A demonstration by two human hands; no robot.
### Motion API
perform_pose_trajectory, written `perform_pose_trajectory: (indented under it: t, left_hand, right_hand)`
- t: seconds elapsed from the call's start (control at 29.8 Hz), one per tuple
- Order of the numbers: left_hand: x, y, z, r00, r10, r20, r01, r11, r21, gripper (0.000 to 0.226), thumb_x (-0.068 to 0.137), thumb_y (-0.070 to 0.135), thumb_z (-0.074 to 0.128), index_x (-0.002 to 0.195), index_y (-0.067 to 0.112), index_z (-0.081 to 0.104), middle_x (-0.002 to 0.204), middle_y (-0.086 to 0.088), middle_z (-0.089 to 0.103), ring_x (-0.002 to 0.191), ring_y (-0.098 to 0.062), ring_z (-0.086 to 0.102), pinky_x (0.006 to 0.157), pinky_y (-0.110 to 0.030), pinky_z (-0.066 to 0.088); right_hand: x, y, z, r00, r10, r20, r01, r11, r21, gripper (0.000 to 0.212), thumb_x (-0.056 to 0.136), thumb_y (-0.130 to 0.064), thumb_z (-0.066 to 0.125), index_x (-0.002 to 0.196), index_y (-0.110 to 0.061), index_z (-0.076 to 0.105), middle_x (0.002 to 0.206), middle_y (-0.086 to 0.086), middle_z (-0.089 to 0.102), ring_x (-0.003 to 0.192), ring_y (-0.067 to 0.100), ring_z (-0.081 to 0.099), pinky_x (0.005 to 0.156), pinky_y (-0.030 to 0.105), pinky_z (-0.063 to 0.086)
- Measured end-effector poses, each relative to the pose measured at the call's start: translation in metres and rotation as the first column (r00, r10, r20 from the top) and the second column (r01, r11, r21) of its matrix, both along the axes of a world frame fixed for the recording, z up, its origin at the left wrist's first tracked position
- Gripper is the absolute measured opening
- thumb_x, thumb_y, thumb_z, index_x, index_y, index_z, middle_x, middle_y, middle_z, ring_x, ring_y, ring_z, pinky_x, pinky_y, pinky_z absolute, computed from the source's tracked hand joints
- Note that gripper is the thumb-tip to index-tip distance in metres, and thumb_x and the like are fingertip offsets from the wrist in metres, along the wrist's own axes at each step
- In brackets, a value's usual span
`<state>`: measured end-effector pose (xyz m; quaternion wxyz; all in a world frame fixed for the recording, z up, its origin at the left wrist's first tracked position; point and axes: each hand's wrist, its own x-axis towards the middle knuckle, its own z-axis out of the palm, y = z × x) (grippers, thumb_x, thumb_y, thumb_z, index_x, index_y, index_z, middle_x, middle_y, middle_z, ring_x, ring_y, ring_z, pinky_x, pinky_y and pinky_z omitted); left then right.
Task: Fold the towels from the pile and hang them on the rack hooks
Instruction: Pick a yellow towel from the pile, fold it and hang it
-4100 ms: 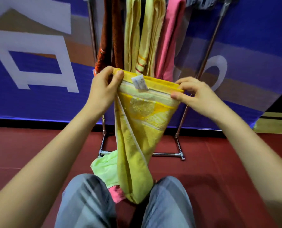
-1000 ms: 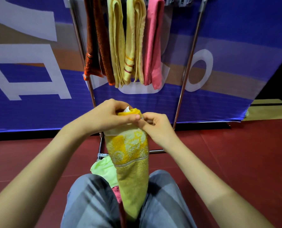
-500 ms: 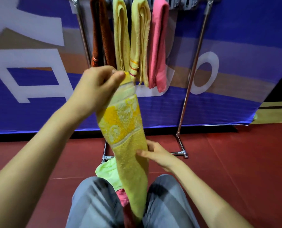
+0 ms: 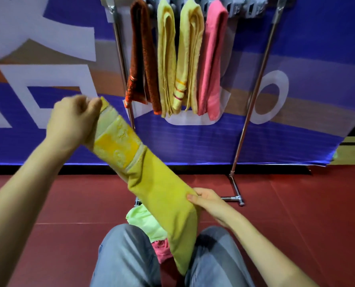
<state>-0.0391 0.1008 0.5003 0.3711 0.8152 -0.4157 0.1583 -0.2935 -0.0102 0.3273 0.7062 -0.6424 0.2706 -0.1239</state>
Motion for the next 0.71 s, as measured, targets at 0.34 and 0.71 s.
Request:
perform_pose_trajectory:
  t: [0.34,0.71]
  left_hand:
    - [-0.127,-0.04,-0.065,0.395,-0.536,-0.746,0.651,0.736,-0.184,0.03,0.097,0.025,0.029,0.102,0.016,0.057,0.093,-0.008,0.063,0.087,-0.013,0.057,0.078,-0.018,0.044]
    - [-0.164,-0.059,-0.05,0.269,-0.689,-0.674,0.56,0.68,-0.472,0.024,0.091,0.021,0.047,0.067,0.017,0.05,0.05,0.011,0.045,0.04,0.003,0.041,0.047,-0.009,0.036]
  right_hand:
    - [-0.003,-0.001,0.083,0.971,0.078,0.227,-0.083,0.996,0.015,0.011,0.079,-0.018,0.061,0.087,-0.01,0.062,0.064,-0.008,0.07,0.06,-0.001,0.063,0.06,0.011,0.05]
    - [-0.033,-0.005,0.1,0.957,0.011,0.291,-0.029,0.998,0.057,0.056,0.045,-0.053,0.082,0.088,-0.019,0.071,0.08,-0.004,0.073,0.072,0.005,0.067,0.067,0.017,0.053]
